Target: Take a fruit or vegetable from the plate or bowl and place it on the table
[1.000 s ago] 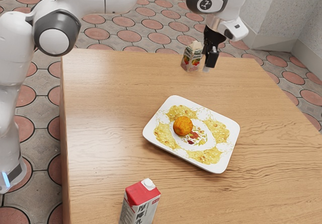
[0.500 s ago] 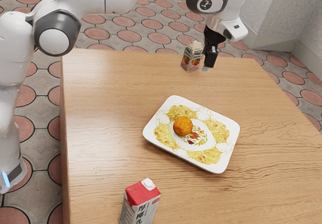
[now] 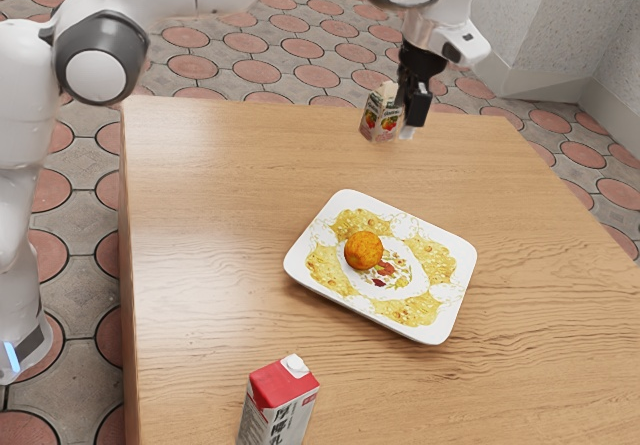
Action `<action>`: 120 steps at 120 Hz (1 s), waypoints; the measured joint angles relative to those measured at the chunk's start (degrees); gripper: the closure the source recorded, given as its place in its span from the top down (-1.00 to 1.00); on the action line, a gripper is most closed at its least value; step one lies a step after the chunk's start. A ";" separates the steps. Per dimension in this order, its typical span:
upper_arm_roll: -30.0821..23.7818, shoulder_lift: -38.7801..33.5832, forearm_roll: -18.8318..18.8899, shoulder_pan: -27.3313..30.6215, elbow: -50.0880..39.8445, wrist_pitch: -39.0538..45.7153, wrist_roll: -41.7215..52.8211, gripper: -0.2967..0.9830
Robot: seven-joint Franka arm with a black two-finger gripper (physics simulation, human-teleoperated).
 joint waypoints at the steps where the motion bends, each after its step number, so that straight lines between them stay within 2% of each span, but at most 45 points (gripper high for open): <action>1: -0.04 -0.13 -0.52 0.00 -0.09 -0.49 -0.83 0.54; 8: -0.13 -2.37 -3.91 -0.13 -3.24 -3.40 -6.76 0.54; 19: -0.44 -13.69 -6.94 -0.27 -18.47 -4.18 -16.49 0.54; 27: -2.99 -22.41 -7.31 1.23 -28.18 -3.74 -23.69 0.54; 37: -5.49 -32.94 -7.53 0.03 -38.23 -2.80 -32.47 0.53; 54: -6.13 -40.04 -8.16 -0.06 -46.54 -1.21 -45.22 0.54; 73: -5.98 -39.39 -8.04 0.14 -47.46 0.06 -56.30 0.54; 93: -6.10 -32.59 -7.11 0.15 -43.97 2.44 -64.86 0.54; 106: -6.77 -25.09 -6.75 0.09 -37.50 3.93 -69.06 0.54; 120: -6.95 -22.80 -6.32 0.07 -34.98 5.14 -72.70 0.54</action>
